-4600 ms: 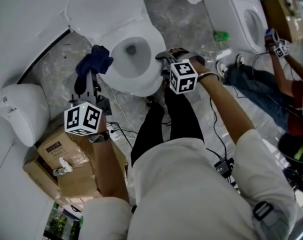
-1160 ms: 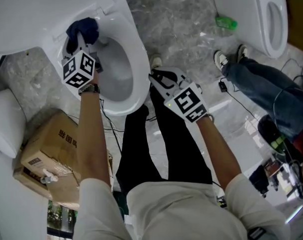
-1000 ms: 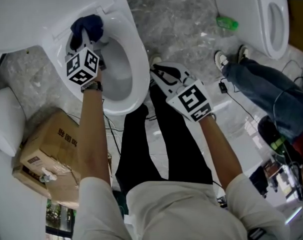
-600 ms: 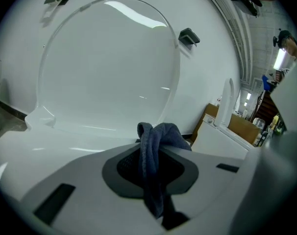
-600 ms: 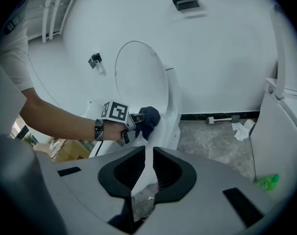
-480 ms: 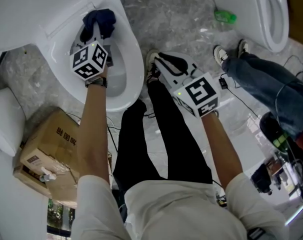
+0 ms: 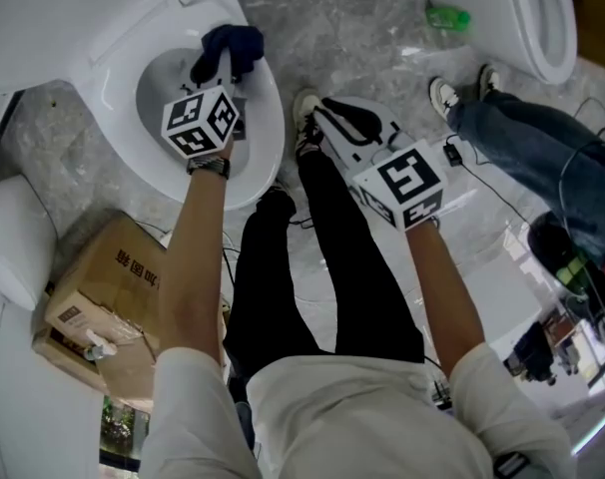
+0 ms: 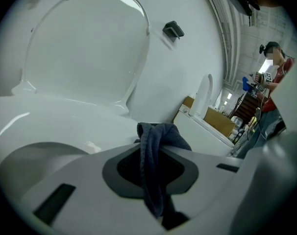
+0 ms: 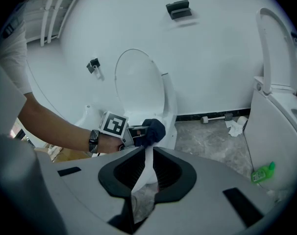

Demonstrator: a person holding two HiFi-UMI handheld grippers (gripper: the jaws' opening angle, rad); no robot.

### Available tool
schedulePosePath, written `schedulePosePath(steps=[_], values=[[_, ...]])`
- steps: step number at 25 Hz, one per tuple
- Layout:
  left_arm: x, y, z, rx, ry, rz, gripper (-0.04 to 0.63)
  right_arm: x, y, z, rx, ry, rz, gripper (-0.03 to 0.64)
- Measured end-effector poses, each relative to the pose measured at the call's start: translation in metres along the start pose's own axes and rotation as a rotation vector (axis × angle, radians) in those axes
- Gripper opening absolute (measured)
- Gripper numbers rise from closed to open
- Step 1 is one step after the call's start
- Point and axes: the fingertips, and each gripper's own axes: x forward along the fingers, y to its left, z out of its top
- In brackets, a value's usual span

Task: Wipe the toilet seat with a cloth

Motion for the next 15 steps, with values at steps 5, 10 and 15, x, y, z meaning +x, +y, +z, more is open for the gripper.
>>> schedulePosePath(steps=[5, 10, 15], values=[[-0.018, -0.015, -0.026, 0.06, 0.049, -0.035, 0.04, -0.005, 0.003, -0.008, 0.001, -0.018, -0.016, 0.069], [-0.04, -0.03, -0.053, 0.095, 0.116, -0.097, 0.04, -0.01, 0.006, -0.017, 0.009, -0.019, -0.037, 0.069], [-0.064, -0.042, -0.081, 0.11, 0.185, -0.137, 0.04, -0.013, 0.011, -0.025, 0.028, -0.026, -0.05, 0.069]])
